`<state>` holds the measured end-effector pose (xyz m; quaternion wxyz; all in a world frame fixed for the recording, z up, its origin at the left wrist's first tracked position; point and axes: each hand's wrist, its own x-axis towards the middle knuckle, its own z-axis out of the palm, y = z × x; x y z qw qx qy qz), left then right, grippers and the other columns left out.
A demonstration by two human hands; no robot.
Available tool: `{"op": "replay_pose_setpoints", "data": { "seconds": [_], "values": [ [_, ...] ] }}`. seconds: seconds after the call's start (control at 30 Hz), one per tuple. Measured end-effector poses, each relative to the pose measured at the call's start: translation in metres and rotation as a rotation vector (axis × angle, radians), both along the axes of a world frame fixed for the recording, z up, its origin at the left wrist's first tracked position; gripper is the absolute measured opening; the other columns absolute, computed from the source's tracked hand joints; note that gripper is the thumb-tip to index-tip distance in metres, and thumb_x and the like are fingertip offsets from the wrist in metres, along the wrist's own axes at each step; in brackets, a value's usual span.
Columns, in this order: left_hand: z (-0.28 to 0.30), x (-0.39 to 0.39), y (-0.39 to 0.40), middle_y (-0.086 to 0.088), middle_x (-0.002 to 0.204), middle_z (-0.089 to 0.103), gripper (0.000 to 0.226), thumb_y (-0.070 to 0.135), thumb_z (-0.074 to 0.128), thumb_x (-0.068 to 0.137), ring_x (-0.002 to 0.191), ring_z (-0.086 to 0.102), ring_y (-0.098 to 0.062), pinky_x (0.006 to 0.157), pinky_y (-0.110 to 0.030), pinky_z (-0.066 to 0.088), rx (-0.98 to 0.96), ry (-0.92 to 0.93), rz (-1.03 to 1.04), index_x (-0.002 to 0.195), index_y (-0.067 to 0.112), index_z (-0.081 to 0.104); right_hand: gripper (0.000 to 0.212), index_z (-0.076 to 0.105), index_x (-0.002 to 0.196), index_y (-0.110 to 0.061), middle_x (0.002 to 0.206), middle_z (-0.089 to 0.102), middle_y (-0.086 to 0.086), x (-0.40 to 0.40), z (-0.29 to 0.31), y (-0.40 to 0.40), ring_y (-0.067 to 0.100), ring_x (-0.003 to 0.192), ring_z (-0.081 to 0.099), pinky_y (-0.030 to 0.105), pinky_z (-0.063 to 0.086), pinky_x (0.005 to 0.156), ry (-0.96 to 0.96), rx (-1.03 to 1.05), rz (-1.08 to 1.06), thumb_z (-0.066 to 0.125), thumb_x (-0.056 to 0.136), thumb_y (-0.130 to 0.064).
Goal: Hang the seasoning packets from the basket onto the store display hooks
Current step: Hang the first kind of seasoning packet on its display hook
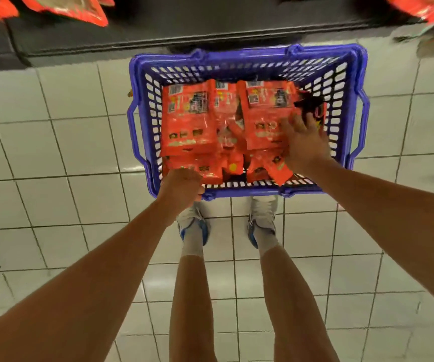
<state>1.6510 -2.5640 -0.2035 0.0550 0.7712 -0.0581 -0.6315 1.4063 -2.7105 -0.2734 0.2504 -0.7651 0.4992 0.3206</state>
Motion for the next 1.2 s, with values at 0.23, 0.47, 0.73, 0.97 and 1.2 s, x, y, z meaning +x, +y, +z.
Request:
{"op": "replay_pose_setpoints", "data": {
  "seconds": [0.23,0.47,0.73,0.97,1.2],
  "values": [
    [0.007,-0.005,0.002,-0.006,0.143,0.055,0.066,0.009,0.066,0.091,0.116,0.058,-0.021,0.082,-0.026,0.051,-0.215,-0.169,-0.269,0.149,0.028,0.042,0.04,0.067,0.13,-0.009,0.098,0.076,0.021,0.018,0.052,0.006,0.032,0.068,0.068,0.037,0.055,0.068,-0.578,-0.017,-0.154,0.051,0.095,0.002],
    [0.018,0.003,-0.037,-0.01,0.144,0.055,0.046,0.024,0.076,0.088,0.131,0.054,-0.032,0.109,-0.046,0.045,-0.655,-0.288,-0.651,0.133,0.02,0.064,0.027,0.074,0.118,-0.005,0.071,0.066,-0.012,0.019,0.106,0.005,0.0,0.057,0.057,0.003,0.04,0.057,-0.841,0.152,-0.013,0.056,0.097,-0.011],
    [0.009,0.001,-0.011,-0.014,0.092,0.072,0.009,0.011,0.067,0.091,0.073,0.06,-0.014,0.067,-0.028,0.05,-0.487,-0.326,-0.366,0.1,0.011,0.067,0.084,0.021,0.158,-0.024,0.161,0.032,0.008,-0.04,0.026,0.008,0.035,0.147,0.035,0.054,0.052,0.098,-0.114,0.075,0.046,0.068,0.088,-0.015],
    [-0.01,0.005,0.001,0.016,0.069,0.057,0.012,0.026,0.071,0.092,0.049,0.056,0.005,0.043,-0.005,0.036,-0.354,-0.368,-0.269,0.097,0.024,0.06,0.077,0.025,0.159,-0.026,0.17,0.01,0.008,-0.055,-0.015,0.015,0.039,0.155,0.006,0.058,0.017,0.121,-0.134,-0.071,0.311,0.067,0.094,-0.033],
    [0.011,0.007,-0.014,0.012,0.071,0.053,0.01,0.027,0.061,0.098,0.062,0.052,-0.006,0.049,-0.019,0.034,-0.341,-0.45,-0.236,0.102,0.018,0.059,0.033,0.069,0.119,-0.006,0.093,0.072,0.011,-0.014,0.074,-0.008,0.03,0.075,0.067,0.024,0.044,0.064,-0.658,-0.007,0.001,0.049,0.101,-0.025]
  ]
}}
